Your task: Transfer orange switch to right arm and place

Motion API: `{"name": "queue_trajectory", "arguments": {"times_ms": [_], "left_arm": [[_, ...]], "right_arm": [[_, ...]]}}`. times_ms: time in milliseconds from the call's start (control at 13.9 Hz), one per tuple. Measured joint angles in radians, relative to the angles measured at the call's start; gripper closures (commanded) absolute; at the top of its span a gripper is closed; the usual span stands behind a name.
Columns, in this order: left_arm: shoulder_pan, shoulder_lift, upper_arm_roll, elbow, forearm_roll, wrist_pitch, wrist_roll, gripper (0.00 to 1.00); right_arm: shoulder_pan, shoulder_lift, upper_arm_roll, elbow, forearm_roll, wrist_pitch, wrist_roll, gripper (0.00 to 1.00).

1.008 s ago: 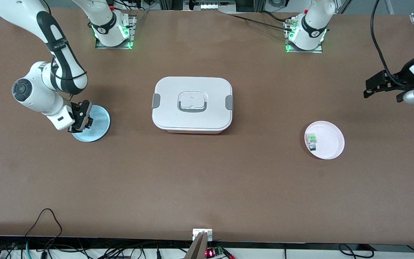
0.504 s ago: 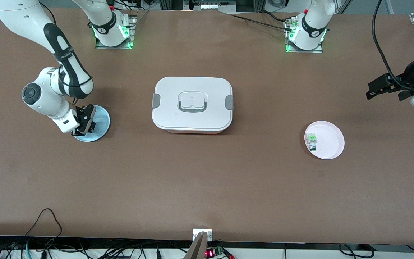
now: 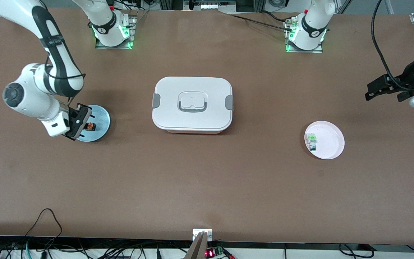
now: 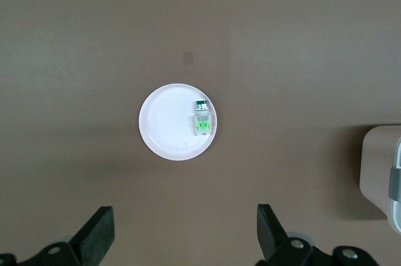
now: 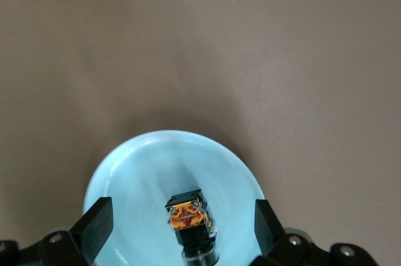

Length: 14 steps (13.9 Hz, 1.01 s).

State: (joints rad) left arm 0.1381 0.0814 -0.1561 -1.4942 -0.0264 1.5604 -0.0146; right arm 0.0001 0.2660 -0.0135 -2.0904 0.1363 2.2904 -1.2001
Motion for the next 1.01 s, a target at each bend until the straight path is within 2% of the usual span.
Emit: {"name": "queue_trajectory", "arguments": {"times_ms": [360, 504, 720, 1008], "left_arm": [[0.005, 0.001, 0.005, 0.000, 0.000, 0.007, 0.000, 0.00], [0.022, 0.001, 0.008, 0.000, 0.000, 0.007, 0.002, 0.00], [0.033, 0.009, 0.009, 0.000, 0.000, 0.007, 0.004, 0.00], [0.033, 0.033, 0.008, 0.001, 0.000, 0.011, 0.004, 0.00]], "right_arm": [[0.002, -0.065, 0.000, 0.143, -0.002, -0.174, 0.357, 0.00], [0.017, -0.109, 0.002, 0.170, -0.043, -0.222, 0.529, 0.00], [0.049, -0.178, 0.030, 0.275, -0.132, -0.423, 0.822, 0.00], [0.058, -0.207, 0.045, 0.452, -0.156, -0.635, 1.087, 0.00]]}}
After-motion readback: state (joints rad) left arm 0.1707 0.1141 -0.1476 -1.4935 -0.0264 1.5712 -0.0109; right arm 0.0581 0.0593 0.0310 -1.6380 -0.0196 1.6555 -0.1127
